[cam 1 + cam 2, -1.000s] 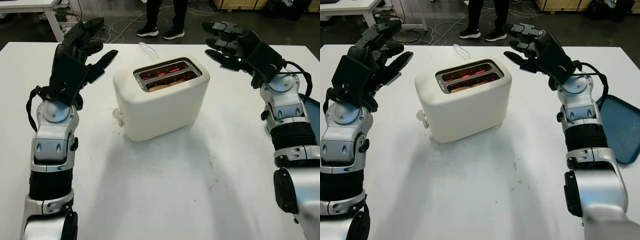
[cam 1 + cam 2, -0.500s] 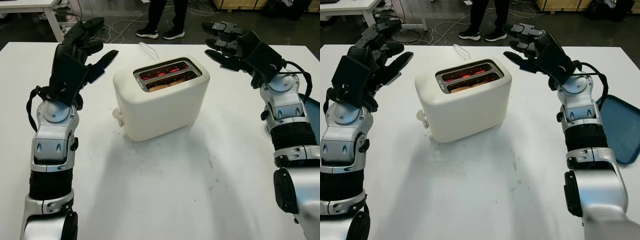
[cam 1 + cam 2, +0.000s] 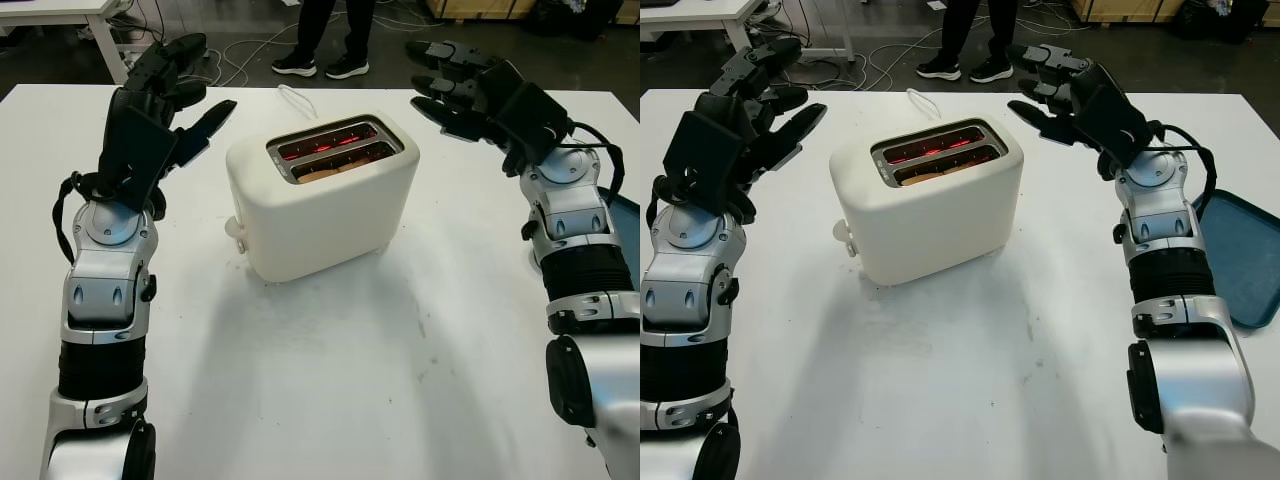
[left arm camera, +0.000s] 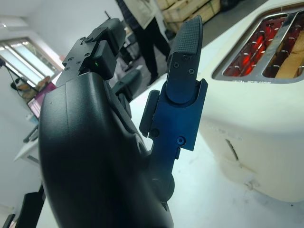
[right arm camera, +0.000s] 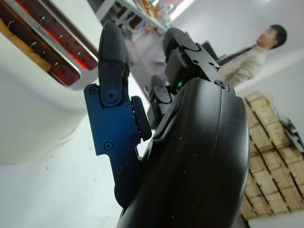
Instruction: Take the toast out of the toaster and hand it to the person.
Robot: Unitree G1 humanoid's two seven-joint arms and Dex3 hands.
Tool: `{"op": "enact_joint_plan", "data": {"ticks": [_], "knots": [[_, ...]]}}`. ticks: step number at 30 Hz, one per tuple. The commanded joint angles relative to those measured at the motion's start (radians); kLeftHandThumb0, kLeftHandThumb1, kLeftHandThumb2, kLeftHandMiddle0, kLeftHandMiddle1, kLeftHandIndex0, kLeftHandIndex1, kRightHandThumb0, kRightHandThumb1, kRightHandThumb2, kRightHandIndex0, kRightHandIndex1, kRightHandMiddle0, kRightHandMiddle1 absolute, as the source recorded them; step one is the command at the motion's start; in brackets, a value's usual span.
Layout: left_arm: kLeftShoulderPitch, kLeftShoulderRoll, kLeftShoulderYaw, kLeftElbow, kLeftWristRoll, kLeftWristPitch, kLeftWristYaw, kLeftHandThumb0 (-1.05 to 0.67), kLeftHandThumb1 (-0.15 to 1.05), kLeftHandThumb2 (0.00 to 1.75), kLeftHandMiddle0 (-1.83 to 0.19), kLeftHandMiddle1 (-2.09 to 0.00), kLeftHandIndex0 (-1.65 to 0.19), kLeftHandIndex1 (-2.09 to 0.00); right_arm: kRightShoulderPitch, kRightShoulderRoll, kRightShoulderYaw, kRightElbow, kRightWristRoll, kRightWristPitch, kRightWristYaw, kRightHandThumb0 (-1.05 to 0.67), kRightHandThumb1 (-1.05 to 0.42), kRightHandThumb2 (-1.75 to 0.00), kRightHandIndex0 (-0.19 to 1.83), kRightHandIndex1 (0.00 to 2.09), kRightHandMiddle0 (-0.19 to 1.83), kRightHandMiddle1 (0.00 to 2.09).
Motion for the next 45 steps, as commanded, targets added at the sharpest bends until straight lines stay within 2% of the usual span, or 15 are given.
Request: {"op": "enact_joint_plan", "data": {"ticks": [1,18,45], "knots": [[-0.003,0.001,0.006,-0.009,-0.003,0.004,0.004,-0.52,0.92,0.07,0.0,-0.92,-0.21,-0.42,0.011,0.008,-0.013,-0.01,0.013,-0.006,-0.013,-0.57,-0.92,-0.29,0.36,0.0,0.36,0.0],[0.014,-0.013,0.02,-0.06,-0.054,0.02,-0.005,-0.49,0.92,0.07,0.0,-0.9,-0.18,-0.46,0.05,-0.001,-0.021,-0.062,-0.003,0.018,-0.047,-0.56,-0.92,-0.29,0.37,0.01,0.37,0.0],[0.013,-0.008,0.022,-0.042,-0.046,0.004,-0.004,-0.53,0.92,0.04,0.0,-0.88,-0.13,-0.54,0.049,0.005,-0.011,-0.081,0.007,0.019,-0.023,-0.59,-0.92,-0.27,0.38,0.01,0.38,0.0]]}}
